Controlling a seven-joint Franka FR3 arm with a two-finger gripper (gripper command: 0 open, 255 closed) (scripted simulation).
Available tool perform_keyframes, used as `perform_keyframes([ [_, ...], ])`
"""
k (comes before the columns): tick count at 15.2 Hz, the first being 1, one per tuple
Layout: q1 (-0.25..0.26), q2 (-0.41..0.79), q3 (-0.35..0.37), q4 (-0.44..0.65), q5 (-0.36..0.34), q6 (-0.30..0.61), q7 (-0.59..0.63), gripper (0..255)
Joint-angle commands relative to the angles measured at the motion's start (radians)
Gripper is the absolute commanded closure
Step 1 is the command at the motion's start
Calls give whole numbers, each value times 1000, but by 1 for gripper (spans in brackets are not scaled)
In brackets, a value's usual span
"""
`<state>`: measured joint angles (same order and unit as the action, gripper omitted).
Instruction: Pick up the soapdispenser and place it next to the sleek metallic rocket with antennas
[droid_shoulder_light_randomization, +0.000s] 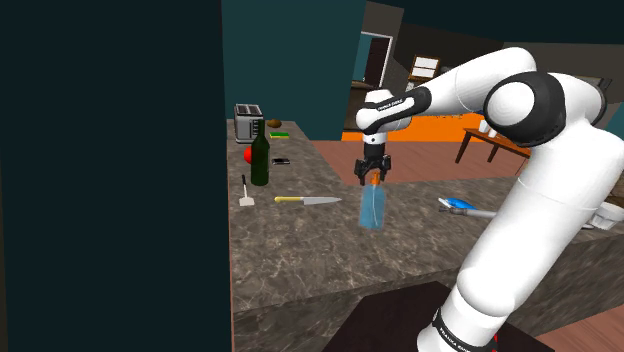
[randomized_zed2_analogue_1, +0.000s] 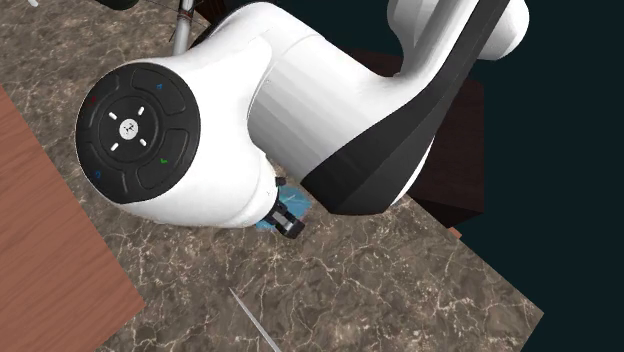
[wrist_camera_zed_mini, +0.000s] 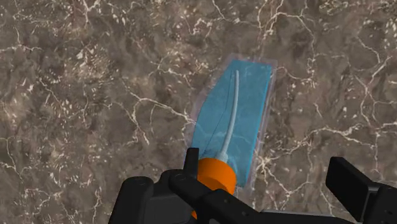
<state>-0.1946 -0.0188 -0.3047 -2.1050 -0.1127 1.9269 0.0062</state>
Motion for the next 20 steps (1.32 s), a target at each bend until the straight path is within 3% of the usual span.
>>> perform_keyframes([
  [1, -2, 23, -2, -62, 20, -23, -1, 0],
  [5, -4, 32, -5, -101, 20, 26, -2, 0],
  [12, -4, 32, -5, -101, 20, 26, -2, 0],
  [13, -4, 32, -5, -102, 20, 26, -2, 255],
  [20, -4, 32, -5, -102, 20, 26, -2, 255],
])
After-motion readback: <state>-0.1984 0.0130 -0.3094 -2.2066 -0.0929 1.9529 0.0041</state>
